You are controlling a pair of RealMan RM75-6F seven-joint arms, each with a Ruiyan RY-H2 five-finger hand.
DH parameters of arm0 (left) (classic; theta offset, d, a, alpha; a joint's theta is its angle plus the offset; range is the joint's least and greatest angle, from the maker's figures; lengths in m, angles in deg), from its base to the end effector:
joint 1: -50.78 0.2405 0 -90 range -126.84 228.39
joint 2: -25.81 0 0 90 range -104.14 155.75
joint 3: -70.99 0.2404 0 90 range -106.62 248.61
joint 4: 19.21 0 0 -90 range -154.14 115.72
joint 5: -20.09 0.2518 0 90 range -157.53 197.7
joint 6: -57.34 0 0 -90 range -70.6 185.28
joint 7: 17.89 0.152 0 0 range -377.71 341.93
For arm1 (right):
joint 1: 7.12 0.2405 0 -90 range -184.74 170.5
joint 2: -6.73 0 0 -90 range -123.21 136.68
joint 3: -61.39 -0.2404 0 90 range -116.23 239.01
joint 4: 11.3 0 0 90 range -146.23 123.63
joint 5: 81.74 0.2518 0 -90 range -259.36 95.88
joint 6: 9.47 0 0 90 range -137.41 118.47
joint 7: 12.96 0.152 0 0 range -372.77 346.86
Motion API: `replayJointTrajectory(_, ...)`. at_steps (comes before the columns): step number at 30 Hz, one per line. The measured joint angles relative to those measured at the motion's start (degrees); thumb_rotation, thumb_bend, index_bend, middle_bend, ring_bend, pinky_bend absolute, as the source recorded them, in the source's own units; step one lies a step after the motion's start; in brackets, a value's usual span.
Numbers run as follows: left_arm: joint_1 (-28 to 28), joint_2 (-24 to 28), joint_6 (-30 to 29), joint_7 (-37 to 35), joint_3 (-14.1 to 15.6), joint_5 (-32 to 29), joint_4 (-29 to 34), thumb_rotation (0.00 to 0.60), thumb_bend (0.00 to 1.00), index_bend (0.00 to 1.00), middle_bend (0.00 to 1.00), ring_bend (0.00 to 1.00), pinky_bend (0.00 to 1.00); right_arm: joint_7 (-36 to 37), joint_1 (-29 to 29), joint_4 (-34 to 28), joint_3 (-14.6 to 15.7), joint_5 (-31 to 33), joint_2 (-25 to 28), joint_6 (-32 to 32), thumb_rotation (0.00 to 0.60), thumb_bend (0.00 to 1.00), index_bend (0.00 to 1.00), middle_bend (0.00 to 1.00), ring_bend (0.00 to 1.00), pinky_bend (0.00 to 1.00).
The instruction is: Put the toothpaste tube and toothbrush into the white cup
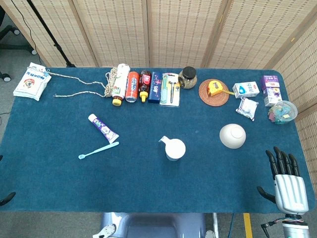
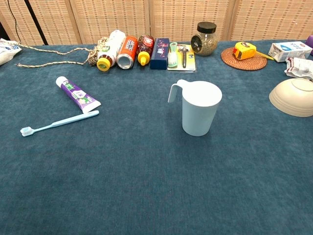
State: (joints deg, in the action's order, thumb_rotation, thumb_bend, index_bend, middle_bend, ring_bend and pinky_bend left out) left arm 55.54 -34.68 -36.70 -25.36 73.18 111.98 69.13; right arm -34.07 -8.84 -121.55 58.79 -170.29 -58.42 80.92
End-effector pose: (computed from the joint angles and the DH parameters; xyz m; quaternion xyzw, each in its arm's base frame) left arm -0.3431 0.1141 0.1452 -0.5815 -0.3961 -0.3779 0.6018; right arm -0.2439 -0.1553 0.0984 0.5768 -0.3772 0.3747 0.6201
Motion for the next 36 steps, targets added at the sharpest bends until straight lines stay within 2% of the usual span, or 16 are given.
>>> replayJointTrajectory(15, 1.13, -0.23, -2.88, -0.71, 1.40, 3.57, -1.38, 0.600, 0.00, 0.00, 0.00, 0.00, 0.00, 1.64, 1.55, 0.87, 0.48, 0.71, -0.87, -3.32, 0.600, 0.00, 0.00, 0.00, 0.00, 0.00)
replayJointTrajectory(20, 0.94, 0.06, -2.52, -2.40, 1.32, 3.18, -1.80, 0.600, 0.00, 0.00, 0.00, 0.00, 0.00, 1.90, 3.03, 2.44, -0.37, 1.17, -2.43, -4.86, 0.600, 0.00, 0.00, 0.00, 0.00, 0.00)
replayJointTrajectory(29, 0.74, 0.57, -1.90, -3.47, 0.93, 2.08, -1.43, 0.600, 0.00, 0.00, 0.00, 0.00, 0.00, 6.11, 10.43, 1.10, -2.04, 2.99, -3.54, -15.90, 0.600, 0.00, 0.00, 0.00, 0.00, 0.00)
replayJointTrajectory(32, 0.60, 0.55, -1.51, -3.19, 0.86, 1.83, -1.26, 0.600, 0.00, 0.00, 0.00, 0.00, 0.00, 7.23, 13.75, 0.65, -3.52, 3.84, -5.25, -19.07, 0.600, 0.00, 0.00, 0.00, 0.00, 0.00)
replayJointTrajectory(36, 0.34, 0.56, -0.83, -2.69, 0.80, 1.53, -0.91, 0.600, 0.00, 0.00, 0.00, 0.00, 0.00, 6.65, 17.47, 1.50, -5.77, 6.78, -10.16, -22.05, 0.600, 0.00, 0.00, 0.00, 0.00, 0.00)
